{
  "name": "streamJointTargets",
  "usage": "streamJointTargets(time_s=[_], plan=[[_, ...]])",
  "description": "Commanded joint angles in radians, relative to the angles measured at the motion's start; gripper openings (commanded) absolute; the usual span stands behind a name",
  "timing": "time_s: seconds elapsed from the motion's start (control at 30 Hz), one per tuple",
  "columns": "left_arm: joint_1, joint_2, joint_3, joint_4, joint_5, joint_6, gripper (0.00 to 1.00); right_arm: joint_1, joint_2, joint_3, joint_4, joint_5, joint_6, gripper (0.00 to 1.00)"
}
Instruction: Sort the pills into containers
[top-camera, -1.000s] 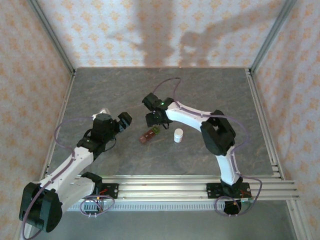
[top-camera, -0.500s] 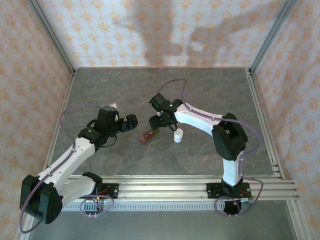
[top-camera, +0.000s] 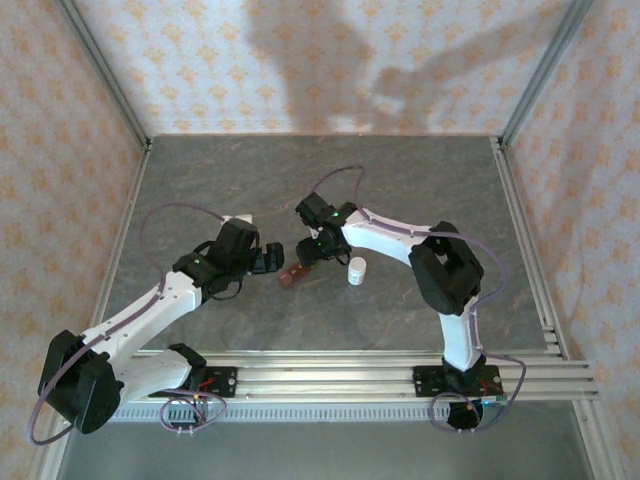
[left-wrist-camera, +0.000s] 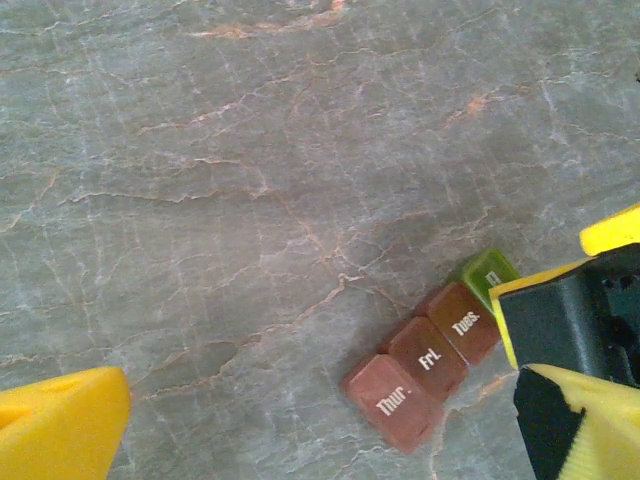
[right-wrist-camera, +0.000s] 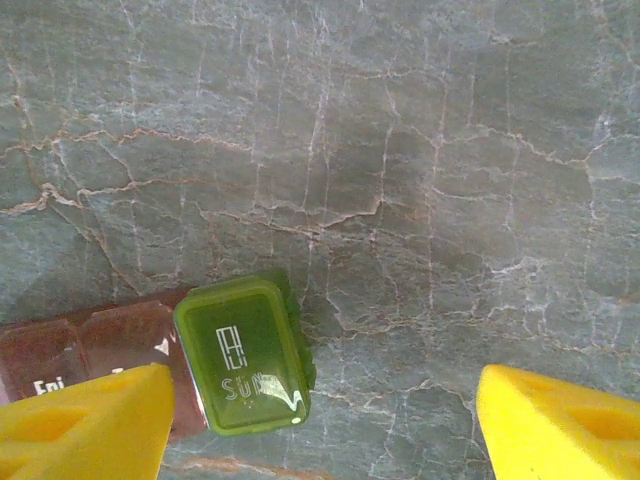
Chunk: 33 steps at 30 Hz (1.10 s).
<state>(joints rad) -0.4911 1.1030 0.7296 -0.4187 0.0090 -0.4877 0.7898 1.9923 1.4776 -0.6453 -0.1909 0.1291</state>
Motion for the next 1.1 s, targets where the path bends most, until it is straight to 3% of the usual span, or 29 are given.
streamJointTargets(time_s=[0.0, 0.63, 1.07], plan=[[-0.012, -0.020, -0.009, 0.028, -0.034, 0.023, 1.00, -0.005, 0.027, 0.021, 0.012, -0.001, 0.001, 0.79], [-0.021, 0.006, -0.027, 0.030, 0.031, 0.078, 1.00, -0.023, 0.009, 0.028, 0.015, -0.019, 0.025, 0.79], [-0.087, 0.081, 0.026, -0.058, -0.045, 0.152, 0.99, -0.023, 0.058, 0.008, 0.026, -0.030, 0.035, 0.78]])
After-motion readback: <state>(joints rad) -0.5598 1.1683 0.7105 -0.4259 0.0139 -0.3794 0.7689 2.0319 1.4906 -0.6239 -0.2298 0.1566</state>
